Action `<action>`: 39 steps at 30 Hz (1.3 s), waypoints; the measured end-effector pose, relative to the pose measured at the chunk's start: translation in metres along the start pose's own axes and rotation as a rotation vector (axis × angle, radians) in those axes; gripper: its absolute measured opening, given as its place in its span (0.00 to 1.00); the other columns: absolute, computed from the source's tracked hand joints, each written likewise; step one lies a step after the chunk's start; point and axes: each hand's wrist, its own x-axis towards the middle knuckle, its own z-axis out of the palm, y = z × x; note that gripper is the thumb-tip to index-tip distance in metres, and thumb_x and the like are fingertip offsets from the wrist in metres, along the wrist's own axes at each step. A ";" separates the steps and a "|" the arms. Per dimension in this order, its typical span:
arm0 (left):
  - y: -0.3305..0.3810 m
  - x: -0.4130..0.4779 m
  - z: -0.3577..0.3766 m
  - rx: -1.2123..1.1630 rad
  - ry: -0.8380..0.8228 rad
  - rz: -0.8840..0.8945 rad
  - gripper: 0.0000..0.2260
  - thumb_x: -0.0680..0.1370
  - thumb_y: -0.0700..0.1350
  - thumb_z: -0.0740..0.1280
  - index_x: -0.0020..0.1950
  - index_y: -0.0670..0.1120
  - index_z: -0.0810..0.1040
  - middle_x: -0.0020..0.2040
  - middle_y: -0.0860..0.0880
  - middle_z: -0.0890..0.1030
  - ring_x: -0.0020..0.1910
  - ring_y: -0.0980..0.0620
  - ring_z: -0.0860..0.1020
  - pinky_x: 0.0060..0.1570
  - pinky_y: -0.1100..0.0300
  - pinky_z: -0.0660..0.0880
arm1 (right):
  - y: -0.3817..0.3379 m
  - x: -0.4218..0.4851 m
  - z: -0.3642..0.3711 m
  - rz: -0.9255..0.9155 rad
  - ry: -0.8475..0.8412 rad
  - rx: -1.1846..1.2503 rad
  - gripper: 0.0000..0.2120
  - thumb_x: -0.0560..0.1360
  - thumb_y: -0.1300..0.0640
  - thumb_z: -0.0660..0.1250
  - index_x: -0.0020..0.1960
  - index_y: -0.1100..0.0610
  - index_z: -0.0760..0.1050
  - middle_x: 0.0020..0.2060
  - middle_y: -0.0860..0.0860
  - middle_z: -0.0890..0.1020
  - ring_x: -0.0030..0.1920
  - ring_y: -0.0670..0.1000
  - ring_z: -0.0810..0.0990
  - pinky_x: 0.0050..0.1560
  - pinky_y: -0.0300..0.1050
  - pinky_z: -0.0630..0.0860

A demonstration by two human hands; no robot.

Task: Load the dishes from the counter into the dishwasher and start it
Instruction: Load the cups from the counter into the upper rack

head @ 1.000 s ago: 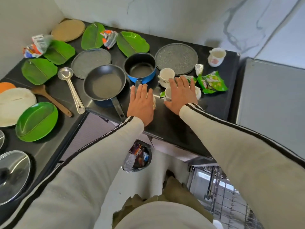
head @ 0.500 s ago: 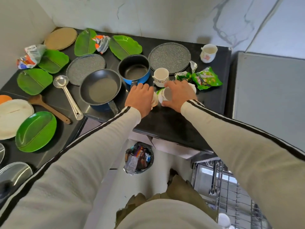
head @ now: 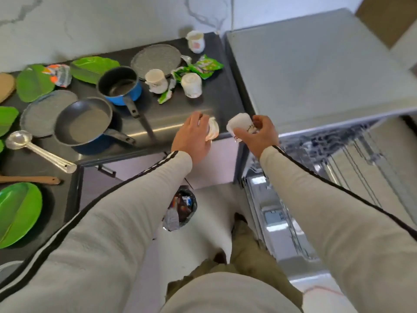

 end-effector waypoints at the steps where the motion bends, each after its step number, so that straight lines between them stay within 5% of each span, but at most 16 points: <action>1: 0.016 -0.006 0.008 -0.012 -0.029 0.048 0.29 0.72 0.43 0.72 0.71 0.42 0.66 0.70 0.43 0.66 0.65 0.40 0.71 0.60 0.49 0.74 | 0.019 -0.011 -0.015 0.064 0.025 0.031 0.33 0.64 0.45 0.79 0.66 0.50 0.72 0.55 0.46 0.79 0.52 0.49 0.79 0.51 0.41 0.75; 8: 0.135 -0.026 0.065 -0.086 -0.209 0.319 0.31 0.74 0.44 0.73 0.74 0.45 0.64 0.73 0.45 0.64 0.69 0.42 0.68 0.61 0.49 0.74 | 0.129 -0.066 -0.120 0.314 0.148 -0.027 0.33 0.65 0.51 0.76 0.68 0.49 0.72 0.56 0.49 0.79 0.54 0.51 0.78 0.50 0.44 0.74; 15: 0.210 -0.022 0.135 -0.117 -0.345 0.379 0.32 0.73 0.41 0.75 0.73 0.43 0.65 0.74 0.44 0.66 0.71 0.42 0.68 0.66 0.51 0.71 | 0.218 -0.068 -0.176 0.458 0.165 -0.101 0.36 0.59 0.49 0.78 0.65 0.48 0.71 0.57 0.49 0.79 0.55 0.52 0.80 0.57 0.53 0.80; 22: 0.260 0.019 0.216 -0.028 -0.437 0.277 0.35 0.71 0.32 0.73 0.73 0.49 0.64 0.76 0.44 0.60 0.62 0.37 0.76 0.52 0.48 0.79 | 0.303 -0.047 -0.199 0.407 -0.025 -0.258 0.37 0.61 0.54 0.80 0.65 0.48 0.66 0.55 0.47 0.75 0.54 0.52 0.75 0.57 0.51 0.75; 25: 0.268 0.041 0.255 0.035 -0.499 0.228 0.34 0.72 0.30 0.69 0.74 0.50 0.64 0.75 0.43 0.61 0.65 0.37 0.72 0.57 0.44 0.77 | 0.336 -0.040 -0.195 0.401 -0.081 -0.272 0.35 0.65 0.55 0.78 0.66 0.46 0.65 0.52 0.45 0.73 0.52 0.50 0.71 0.53 0.48 0.71; 32: 0.279 0.059 0.322 0.245 -0.633 0.213 0.27 0.75 0.31 0.63 0.73 0.44 0.63 0.73 0.39 0.62 0.65 0.35 0.72 0.53 0.41 0.79 | 0.377 -0.019 -0.181 0.368 -0.082 -0.247 0.35 0.65 0.56 0.78 0.66 0.46 0.64 0.53 0.47 0.74 0.52 0.51 0.72 0.49 0.44 0.68; 39: 0.280 0.060 0.334 0.328 -0.639 0.197 0.20 0.76 0.33 0.62 0.68 0.39 0.66 0.64 0.37 0.71 0.52 0.36 0.79 0.43 0.45 0.78 | 0.386 0.019 -0.172 0.335 -0.106 -0.277 0.36 0.66 0.58 0.78 0.68 0.48 0.64 0.58 0.49 0.76 0.58 0.54 0.75 0.53 0.42 0.69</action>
